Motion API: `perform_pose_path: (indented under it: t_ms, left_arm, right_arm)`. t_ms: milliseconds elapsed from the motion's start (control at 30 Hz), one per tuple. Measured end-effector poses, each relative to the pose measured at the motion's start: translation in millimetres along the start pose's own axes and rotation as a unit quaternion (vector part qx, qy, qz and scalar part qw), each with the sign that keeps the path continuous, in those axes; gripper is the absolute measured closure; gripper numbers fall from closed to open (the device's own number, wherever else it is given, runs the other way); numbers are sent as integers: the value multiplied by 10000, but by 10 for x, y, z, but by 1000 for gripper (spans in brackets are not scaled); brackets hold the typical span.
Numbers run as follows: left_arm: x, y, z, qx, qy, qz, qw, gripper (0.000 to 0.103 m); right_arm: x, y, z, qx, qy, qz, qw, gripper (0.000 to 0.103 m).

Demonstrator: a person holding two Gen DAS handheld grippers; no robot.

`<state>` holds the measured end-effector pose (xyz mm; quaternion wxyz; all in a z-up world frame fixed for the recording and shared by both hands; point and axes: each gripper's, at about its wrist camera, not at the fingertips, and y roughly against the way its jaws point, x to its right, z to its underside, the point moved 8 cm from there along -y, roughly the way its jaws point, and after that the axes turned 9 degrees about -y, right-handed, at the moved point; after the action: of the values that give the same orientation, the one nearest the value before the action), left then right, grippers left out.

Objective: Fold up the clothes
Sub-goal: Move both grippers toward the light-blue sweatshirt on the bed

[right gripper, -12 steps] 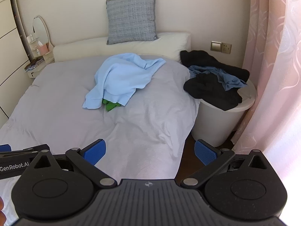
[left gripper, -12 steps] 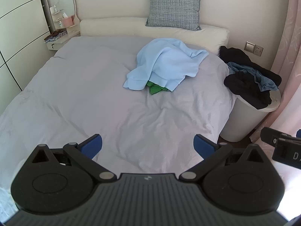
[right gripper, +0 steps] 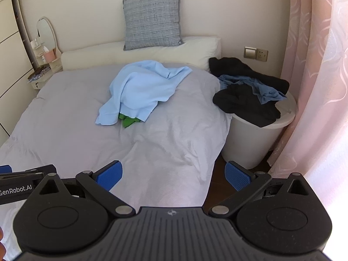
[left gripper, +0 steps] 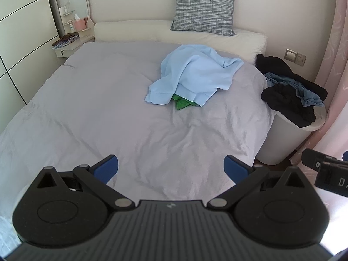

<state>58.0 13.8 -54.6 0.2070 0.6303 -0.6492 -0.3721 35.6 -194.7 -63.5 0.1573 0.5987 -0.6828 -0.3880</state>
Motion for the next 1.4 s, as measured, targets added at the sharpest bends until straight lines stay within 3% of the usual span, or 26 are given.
perform_pose_path:
  t_ms: [900,1400]
  left_arm:
    - [-283,-129,-54,175,-153,45,9997,1]
    - [-381,-481,-130,-74,-255,356,9990,1]
  right_arm:
    - [-283,-141,-157,24,19,4,10000,0]
    - [-405,-366,-165,-59,54,195,9998,0]
